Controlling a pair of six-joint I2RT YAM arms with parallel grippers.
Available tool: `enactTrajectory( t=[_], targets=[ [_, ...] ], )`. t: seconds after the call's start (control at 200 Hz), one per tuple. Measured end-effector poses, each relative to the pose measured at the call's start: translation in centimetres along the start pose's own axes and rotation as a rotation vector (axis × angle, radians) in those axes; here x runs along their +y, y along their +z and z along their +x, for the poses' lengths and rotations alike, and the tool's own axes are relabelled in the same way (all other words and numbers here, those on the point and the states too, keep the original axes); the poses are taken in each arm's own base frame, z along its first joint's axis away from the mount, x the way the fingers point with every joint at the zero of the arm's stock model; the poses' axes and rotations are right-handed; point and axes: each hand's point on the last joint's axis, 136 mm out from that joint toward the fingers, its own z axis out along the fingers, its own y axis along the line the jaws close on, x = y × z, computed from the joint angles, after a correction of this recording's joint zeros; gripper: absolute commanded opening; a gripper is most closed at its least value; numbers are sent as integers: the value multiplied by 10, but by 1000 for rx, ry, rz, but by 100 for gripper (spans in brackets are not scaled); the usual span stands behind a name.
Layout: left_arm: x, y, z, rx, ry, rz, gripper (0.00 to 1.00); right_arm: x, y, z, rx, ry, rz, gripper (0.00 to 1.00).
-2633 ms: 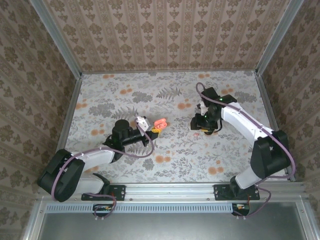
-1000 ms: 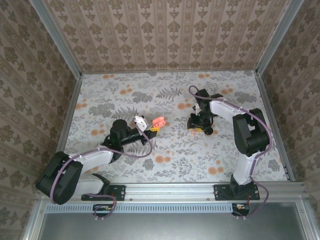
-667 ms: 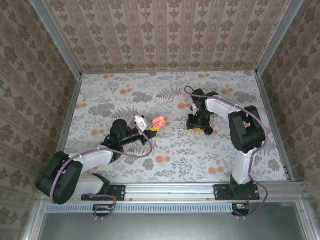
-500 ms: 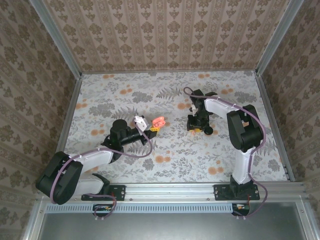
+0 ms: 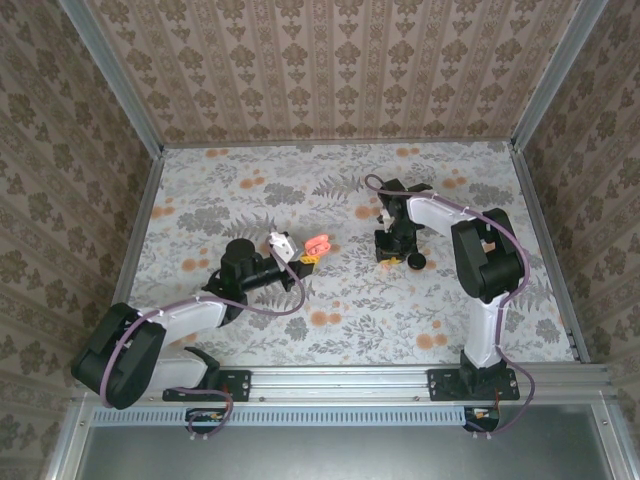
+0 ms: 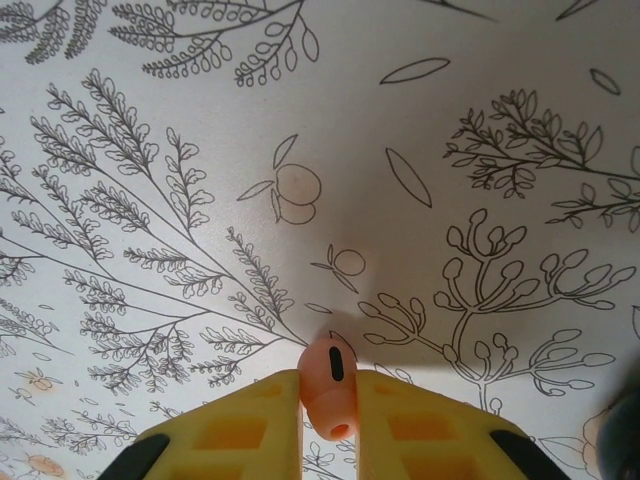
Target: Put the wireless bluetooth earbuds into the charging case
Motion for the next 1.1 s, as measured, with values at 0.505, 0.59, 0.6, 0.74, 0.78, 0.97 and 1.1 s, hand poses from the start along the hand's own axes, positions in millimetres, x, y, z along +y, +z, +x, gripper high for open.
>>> enactTrajectory(
  t=[0.505,0.59,0.6,0.74,0.78,0.97,1.1],
  targets=[
    [0,2,8,24,-16,3,14,4,-4,-1,-33,-11,-9,10],
    [0,3,13,37,-25,5,14,5,-6,0,-50,-14,-14,10],
    [0,3,13,38,-25,4,14,5,-7,0,-53,-14,-15,10],
    [1,5,20,56,-37,5,14,6,-10,0,-86,-6,-26,8],
    [1,6,22,60,-40,5,14,6,-10,0,-92,-4,-28,8],
    [1,7,25,66,-46,6,14,6,-11,0,-122,1,-40,7],
    [3,11,30,69,-67,3,14,10,-22,-2,-191,5,-67,7]
  ],
)
